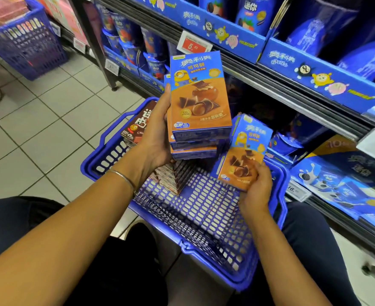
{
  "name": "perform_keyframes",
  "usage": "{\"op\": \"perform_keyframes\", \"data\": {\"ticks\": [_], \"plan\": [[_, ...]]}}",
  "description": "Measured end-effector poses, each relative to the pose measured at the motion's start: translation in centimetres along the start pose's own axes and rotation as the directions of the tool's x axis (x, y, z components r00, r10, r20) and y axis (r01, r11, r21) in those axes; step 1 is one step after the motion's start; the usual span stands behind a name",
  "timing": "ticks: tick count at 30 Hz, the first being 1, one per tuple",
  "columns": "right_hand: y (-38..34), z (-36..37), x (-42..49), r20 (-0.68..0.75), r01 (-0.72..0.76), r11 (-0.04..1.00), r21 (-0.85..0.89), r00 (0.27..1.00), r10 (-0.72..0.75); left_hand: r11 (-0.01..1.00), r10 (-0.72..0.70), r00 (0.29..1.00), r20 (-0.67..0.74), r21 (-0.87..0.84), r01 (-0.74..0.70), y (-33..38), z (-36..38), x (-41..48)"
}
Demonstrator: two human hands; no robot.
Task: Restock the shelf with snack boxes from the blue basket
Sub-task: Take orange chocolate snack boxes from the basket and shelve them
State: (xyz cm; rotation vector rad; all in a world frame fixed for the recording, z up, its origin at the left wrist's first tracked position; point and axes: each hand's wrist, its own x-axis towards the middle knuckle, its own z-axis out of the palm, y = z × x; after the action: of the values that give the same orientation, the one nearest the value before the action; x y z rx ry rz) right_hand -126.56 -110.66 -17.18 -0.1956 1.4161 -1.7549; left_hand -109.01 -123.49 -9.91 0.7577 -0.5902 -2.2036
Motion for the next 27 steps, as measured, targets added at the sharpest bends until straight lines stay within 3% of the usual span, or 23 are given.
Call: {"op": "perform_keyframes", "data": {"ticks": [4,9,19,27], "plan": [[-4.9,1.6,-1.0,0.151,-0.101,0.970,0.221,0.986,0.068,1.000,0.003,1.000,-0.024,0.020,-0.003,-0.2,-0.2,0.0],[-9.6,2.7,-2.8,0.344,-0.130,0.974,0.185,0.937,0.060,0.998,0.013,1.000,-0.024,0.059,-0.011,-0.5,-0.2,-0.6],[-12.3,6.8,-3.3,0.418,-0.083,0.996,-0.013,0.905,0.081,0.990,0.037,0.999,-0.023,0.140,-0.034,-1.7,-0.3,0.0],[-11.6,7.9,-3.4,0.292,-0.072,0.983,-0.167,0.949,0.119,0.969,0.037,0.999,-0.004,0.244,-0.035,-2.6,-0.1,1.8]]}}
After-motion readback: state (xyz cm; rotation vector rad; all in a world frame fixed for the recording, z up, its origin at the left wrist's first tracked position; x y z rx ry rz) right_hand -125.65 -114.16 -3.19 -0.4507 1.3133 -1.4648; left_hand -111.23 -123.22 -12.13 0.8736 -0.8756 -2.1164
